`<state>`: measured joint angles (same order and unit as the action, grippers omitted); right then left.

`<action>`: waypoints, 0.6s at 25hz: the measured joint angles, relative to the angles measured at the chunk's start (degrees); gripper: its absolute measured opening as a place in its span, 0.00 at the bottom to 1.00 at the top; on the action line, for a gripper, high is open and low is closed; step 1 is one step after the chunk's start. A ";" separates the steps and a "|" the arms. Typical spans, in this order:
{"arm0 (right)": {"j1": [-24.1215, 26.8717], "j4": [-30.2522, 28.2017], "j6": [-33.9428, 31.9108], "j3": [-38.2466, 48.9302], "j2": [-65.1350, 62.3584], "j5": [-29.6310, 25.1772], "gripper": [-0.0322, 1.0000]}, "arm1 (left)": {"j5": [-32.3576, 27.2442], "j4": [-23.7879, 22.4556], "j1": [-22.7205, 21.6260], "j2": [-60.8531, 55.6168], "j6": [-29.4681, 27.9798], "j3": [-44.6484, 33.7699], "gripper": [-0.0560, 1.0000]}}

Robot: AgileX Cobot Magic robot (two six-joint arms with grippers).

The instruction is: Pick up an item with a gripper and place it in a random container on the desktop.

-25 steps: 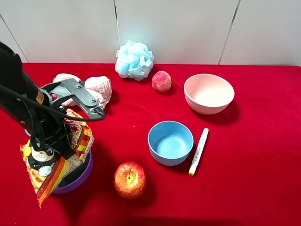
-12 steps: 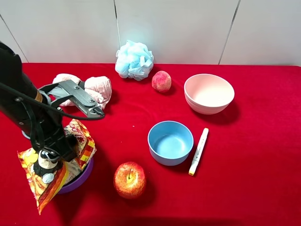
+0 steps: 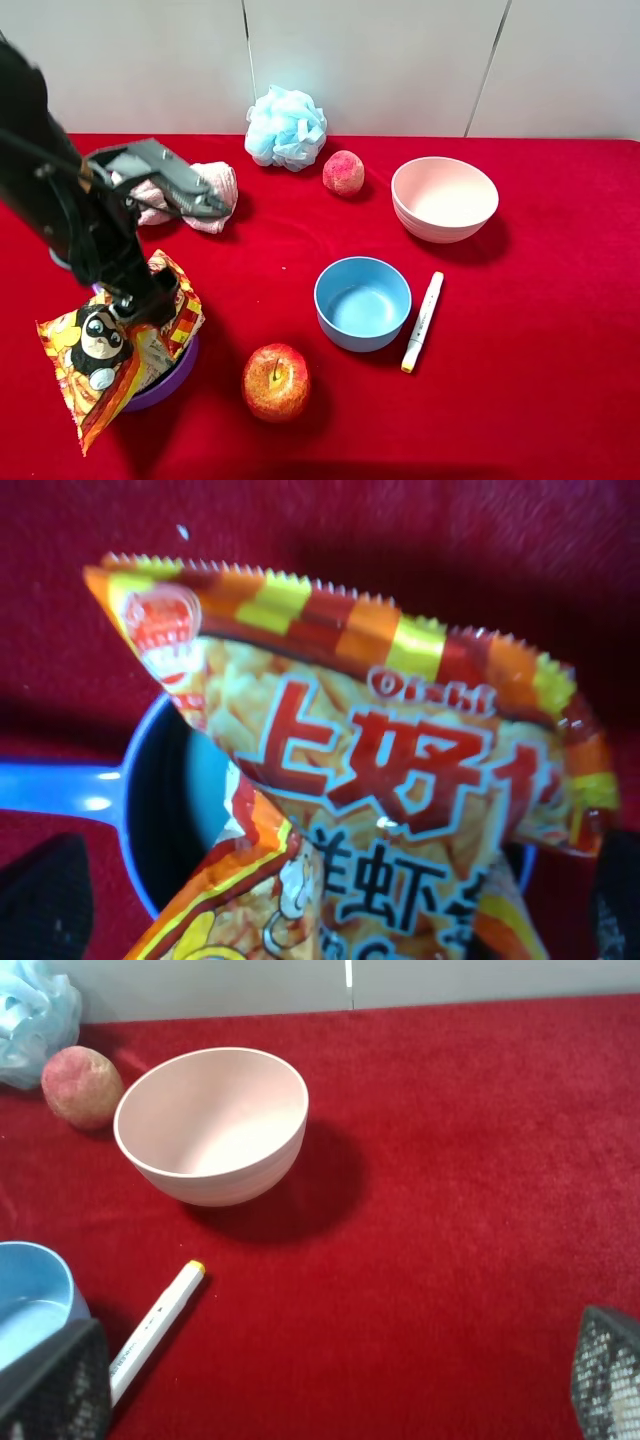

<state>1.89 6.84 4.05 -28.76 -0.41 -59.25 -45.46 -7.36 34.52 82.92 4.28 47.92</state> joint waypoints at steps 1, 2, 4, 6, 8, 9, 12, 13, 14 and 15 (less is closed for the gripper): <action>0.00 0.00 0.00 0.00 0.00 0.00 0.70 | -1.23 0.28 0.00 0.00 0.00 1.12 0.99; 0.00 0.00 0.00 0.00 0.00 0.00 0.70 | -2.68 0.72 0.00 0.00 0.00 2.46 0.99; 0.00 0.00 0.00 0.00 0.00 0.00 0.70 | -6.08 1.26 0.00 0.00 -0.05 4.90 0.99; 0.00 0.00 0.00 0.00 0.00 0.00 0.70 | -9.84 1.62 0.00 0.00 -0.05 7.40 0.99; 0.00 0.00 0.00 0.00 0.00 0.00 0.70 | -14.15 2.01 0.00 0.00 -0.10 9.46 0.99; 0.00 0.00 0.00 0.00 0.00 0.00 0.70 | -15.87 2.23 0.00 -0.07 -0.10 10.39 0.99; 0.00 0.00 0.00 0.00 0.00 0.00 0.70 | -20.25 2.75 0.00 -1.02 -0.10 11.79 0.99; 0.00 0.00 0.00 0.00 0.00 0.00 0.70 | -21.24 2.90 0.00 -1.69 -0.10 11.87 0.99; 0.00 0.00 0.00 0.00 0.00 0.00 0.70 | -21.33 3.00 0.00 -2.60 -0.10 11.87 0.99; 0.00 0.00 0.00 0.00 0.00 0.00 0.70 | -21.33 3.07 0.00 -3.52 -0.27 11.87 0.99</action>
<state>1.89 6.84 4.05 -28.76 -0.41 -59.25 -66.80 -4.29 34.52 79.40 4.01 59.79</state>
